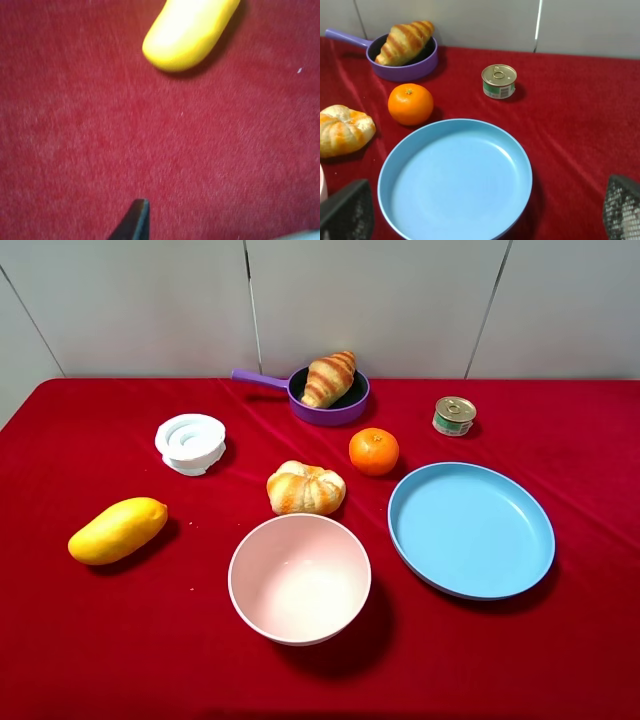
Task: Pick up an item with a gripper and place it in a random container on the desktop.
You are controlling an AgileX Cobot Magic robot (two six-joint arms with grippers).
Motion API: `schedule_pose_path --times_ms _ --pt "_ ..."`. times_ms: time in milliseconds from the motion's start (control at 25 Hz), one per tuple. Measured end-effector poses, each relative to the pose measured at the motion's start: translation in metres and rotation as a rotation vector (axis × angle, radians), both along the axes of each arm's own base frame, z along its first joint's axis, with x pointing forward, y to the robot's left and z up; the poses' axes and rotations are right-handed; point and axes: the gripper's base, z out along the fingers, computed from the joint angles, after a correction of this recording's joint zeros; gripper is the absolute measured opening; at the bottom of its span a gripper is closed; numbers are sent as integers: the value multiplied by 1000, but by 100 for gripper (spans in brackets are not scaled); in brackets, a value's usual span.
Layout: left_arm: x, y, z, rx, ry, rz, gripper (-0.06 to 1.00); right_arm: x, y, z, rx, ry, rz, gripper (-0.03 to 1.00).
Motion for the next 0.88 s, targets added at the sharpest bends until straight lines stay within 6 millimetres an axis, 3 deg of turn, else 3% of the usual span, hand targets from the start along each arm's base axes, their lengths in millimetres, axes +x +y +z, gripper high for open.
schedule_pose_path --times_ms 480,880 --pt "-49 6 7 -31 -367 118 99 0 0 0 0 0 0 69" --pt "-53 6 6 -33 -397 117 99 0 0 0 1 0 1 69"
